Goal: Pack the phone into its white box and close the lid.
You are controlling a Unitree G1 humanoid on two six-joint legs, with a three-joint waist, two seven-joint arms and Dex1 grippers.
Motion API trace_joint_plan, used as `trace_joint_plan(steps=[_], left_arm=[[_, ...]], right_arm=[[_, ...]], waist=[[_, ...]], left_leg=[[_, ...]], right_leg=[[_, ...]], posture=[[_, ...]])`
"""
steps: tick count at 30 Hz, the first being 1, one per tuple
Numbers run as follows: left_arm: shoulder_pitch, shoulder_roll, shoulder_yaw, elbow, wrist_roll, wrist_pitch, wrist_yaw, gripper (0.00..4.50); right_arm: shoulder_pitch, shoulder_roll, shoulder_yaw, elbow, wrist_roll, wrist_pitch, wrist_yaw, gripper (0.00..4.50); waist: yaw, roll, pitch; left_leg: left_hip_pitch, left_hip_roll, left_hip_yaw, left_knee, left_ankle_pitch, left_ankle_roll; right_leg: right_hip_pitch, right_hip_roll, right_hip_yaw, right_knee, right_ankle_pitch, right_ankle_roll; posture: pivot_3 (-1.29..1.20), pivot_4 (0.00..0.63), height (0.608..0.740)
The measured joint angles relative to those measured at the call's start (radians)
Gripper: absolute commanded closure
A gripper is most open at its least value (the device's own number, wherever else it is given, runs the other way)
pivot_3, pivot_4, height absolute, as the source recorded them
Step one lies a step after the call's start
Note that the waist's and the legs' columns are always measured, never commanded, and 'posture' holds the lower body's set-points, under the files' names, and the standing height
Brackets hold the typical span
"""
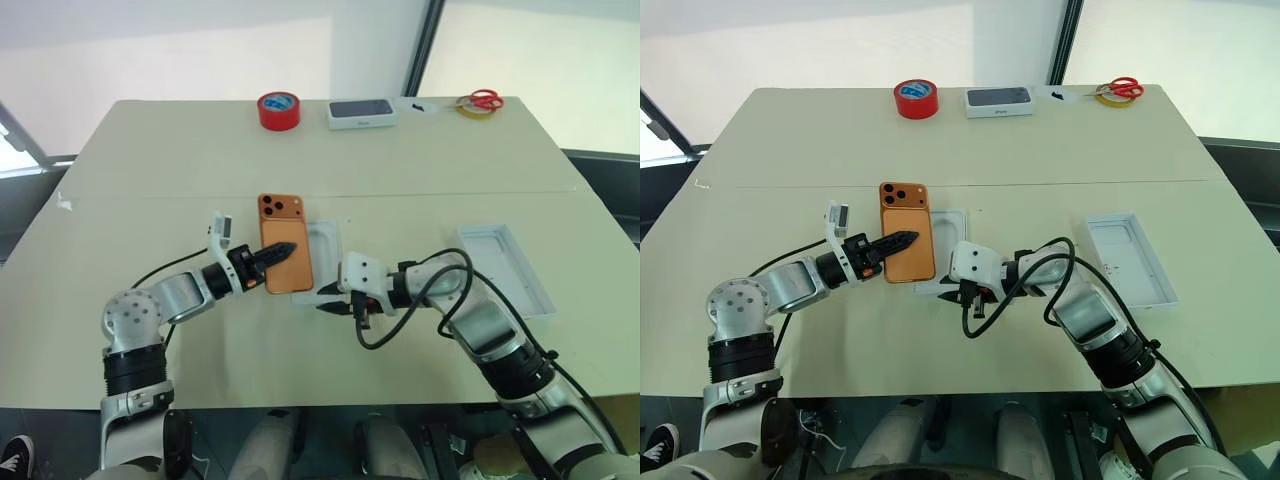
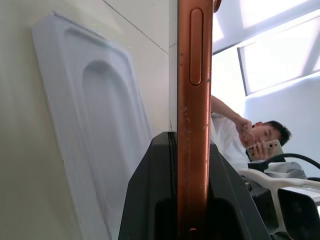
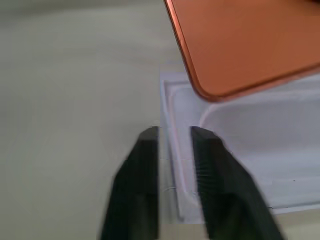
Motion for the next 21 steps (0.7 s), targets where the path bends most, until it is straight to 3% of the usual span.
trace_joint_plan(steps=[3,10,14,21], left_arm=[[0.001,0.002,-0.024,0.011,0.021,-0.008,-0.017,4.50],[-0.027,0.000,-0.096,0.089,0.097,-0.044,-0.085,4.50],[-0.067,-0.012,-0.128,0.135,0.144,-0.070,-0.117,4.50],[-0.101,-0.054,-0.128,0.198,0.180,-0.088,-0.128,4.50]], right_arm=[[0.001,-0.007,-0.024,-0.033,0.048,0.016,0.006,0.48],[-0.017,-0.138,-0.216,0.023,0.160,-0.050,0.062,0.48],[-0.017,-0.192,-0.232,0.129,0.146,-0.123,0.081,0.48],[-0.010,-0.194,-0.228,0.145,0.128,-0.168,0.066,0.48]], waist=[[0.000,0.000,0.000],[0.008,-0.002,0.001],[0.011,-0.002,0.001],[0.007,-0.002,0.001]], left_leg=[[0.000,0.000,0.000,0.000,0.000,0.000],[0.000,-0.001,0.000,0.002,0.000,0.001],[0.000,0.000,0.000,0.001,-0.001,0.001],[-0.001,0.000,0.000,0.002,-0.001,0.001]], right_leg=[[0.000,0.000,0.000,0.000,0.000,0.000],[0.002,0.000,-0.001,-0.001,0.000,0.000],[0.002,-0.001,0.000,-0.001,0.000,0.000],[0.001,0.000,-0.001,-0.001,0.000,0.000]], posture=[[0.00,0.150,0.740],[0.00,0.150,0.740],[0.00,0.150,0.740],[0.00,0.150,0.740]])
